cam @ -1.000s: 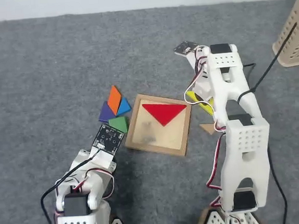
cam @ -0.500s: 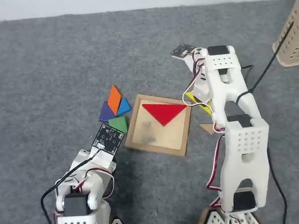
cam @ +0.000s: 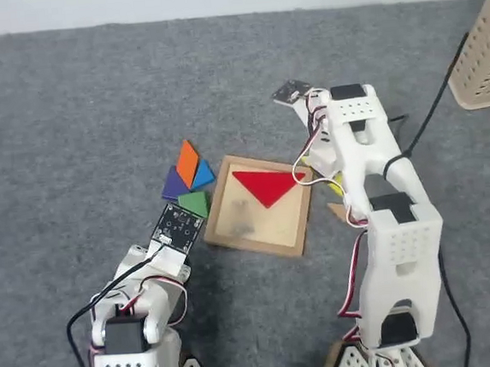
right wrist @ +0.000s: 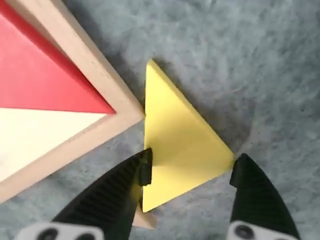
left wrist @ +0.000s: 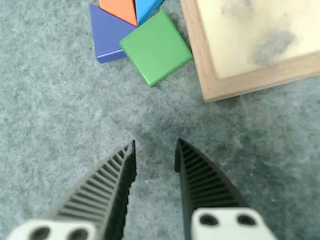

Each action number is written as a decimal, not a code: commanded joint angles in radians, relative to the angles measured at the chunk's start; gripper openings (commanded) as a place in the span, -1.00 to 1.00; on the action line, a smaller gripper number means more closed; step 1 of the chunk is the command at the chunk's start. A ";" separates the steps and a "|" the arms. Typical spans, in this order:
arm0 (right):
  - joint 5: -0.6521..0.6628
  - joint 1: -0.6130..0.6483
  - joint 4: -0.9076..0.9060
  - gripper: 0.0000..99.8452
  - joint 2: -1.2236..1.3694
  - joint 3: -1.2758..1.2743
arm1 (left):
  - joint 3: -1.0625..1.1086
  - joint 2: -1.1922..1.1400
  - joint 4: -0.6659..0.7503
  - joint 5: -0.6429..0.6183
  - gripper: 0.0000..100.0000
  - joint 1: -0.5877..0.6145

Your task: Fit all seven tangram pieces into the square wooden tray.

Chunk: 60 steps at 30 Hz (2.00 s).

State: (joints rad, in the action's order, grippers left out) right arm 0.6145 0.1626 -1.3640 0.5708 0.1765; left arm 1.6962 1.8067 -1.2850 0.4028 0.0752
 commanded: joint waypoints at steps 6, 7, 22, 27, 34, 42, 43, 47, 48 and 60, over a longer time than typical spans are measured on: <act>-0.060 -0.019 -0.008 -0.47 -0.127 0.005 | -0.012 0.021 0.002 -0.011 -0.76 0.005; -0.048 -0.019 -0.016 -0.46 -0.139 0.003 | -0.012 0.021 0.002 -0.011 -0.76 0.005; 0.003 0.030 0.025 -0.32 -0.107 -0.054 | -0.012 0.021 0.002 -0.011 -0.76 0.005; 0.009 0.013 0.053 -0.32 -0.033 -0.026 | -0.012 0.021 0.002 -0.011 -0.76 0.005; 0.009 -0.030 0.056 -0.32 0.022 0.006 | -0.012 0.021 0.002 -0.011 -0.76 0.005; 0.002 -0.030 0.056 -0.55 0.028 0.006 | -0.012 0.021 0.002 -0.011 -0.76 0.005; 0.002 -0.030 0.056 -0.59 0.028 0.006 | -0.012 0.021 0.002 -0.011 -0.76 0.005; 0.002 -0.030 0.056 -0.70 0.019 0.008 | -0.012 0.021 0.002 -0.011 -0.76 0.005; 0.002 -0.031 0.056 -0.72 0.016 0.011 | -0.012 0.021 0.002 -0.011 -0.76 0.005; -0.025 -0.027 0.010 -0.77 -0.124 0.028 | -0.012 0.021 0.002 -0.011 -0.76 0.005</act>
State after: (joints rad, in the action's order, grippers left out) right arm 0.6099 0.1396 -1.3410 0.5508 0.1718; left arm 1.6962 1.8067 -1.2850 0.4028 0.0752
